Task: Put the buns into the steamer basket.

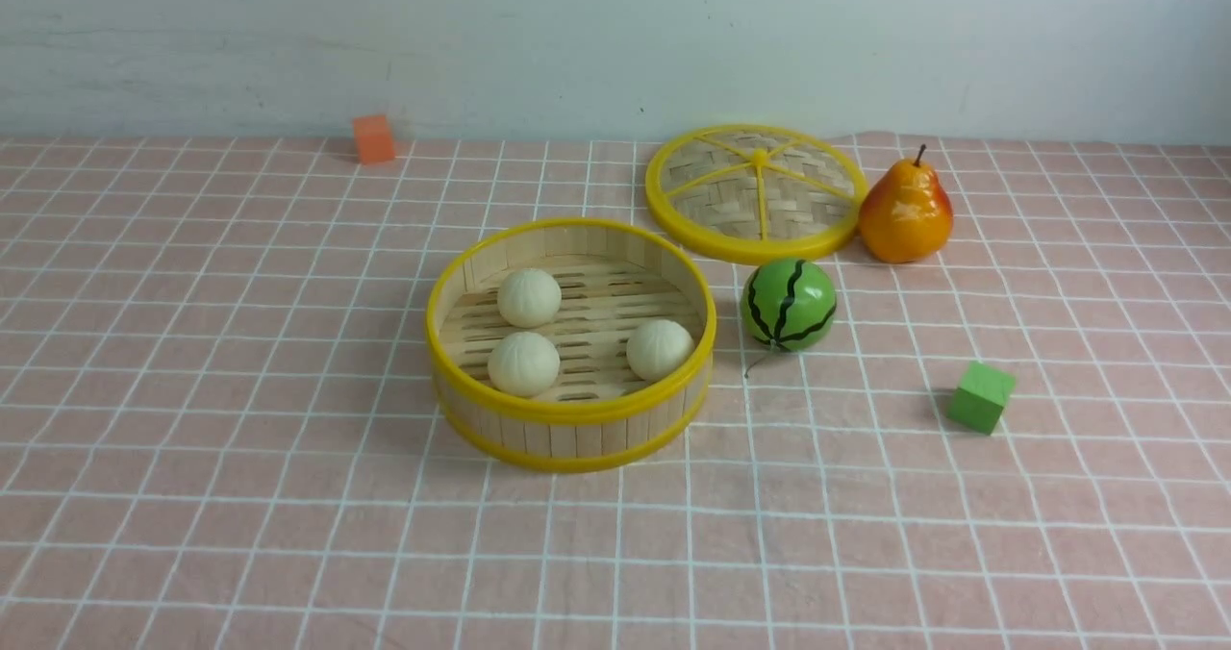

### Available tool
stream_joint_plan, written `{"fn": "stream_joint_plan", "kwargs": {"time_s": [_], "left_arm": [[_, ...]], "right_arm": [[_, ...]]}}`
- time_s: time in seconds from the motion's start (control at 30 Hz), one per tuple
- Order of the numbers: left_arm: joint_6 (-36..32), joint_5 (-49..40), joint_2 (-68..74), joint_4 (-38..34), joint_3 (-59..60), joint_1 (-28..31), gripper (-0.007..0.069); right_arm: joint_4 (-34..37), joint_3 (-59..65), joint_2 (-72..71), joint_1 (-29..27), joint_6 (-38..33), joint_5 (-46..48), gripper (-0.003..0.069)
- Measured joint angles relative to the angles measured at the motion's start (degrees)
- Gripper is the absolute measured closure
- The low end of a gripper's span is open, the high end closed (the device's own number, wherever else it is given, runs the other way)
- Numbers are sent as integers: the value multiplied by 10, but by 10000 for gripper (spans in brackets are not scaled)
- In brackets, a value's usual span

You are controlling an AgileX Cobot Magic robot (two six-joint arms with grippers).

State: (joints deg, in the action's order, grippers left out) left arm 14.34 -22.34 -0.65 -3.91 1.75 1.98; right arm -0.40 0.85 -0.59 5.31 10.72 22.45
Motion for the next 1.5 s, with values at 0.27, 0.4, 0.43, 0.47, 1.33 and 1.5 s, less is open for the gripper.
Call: {"fn": "stream_joint_plan", "kwargs": {"time_s": [0.27, 0.4, 0.43, 0.47, 1.33, 1.5], "left_arm": [[-24, -5, 0, 0, 0, 0, 638], [-25, -5, 0, 0, 0, 0, 638], [-25, -5, 0, 0, 0, 0, 638], [-25, -5, 0, 0, 0, 0, 638], [-25, -6, 0, 0, 0, -38, 638], [-25, -6, 0, 0, 0, -38, 638]], "right_arm": [[0, 0, 0, 0, 0, 0, 582], [0, 0, 0, 0, 0, 0, 576], [0, 0, 0, 0, 0, 0, 575], [0, 0, 0, 0, 0, 0, 573], [0, 0, 0, 0, 0, 0, 550], [0, 0, 0, 0, 0, 0, 544]]}}
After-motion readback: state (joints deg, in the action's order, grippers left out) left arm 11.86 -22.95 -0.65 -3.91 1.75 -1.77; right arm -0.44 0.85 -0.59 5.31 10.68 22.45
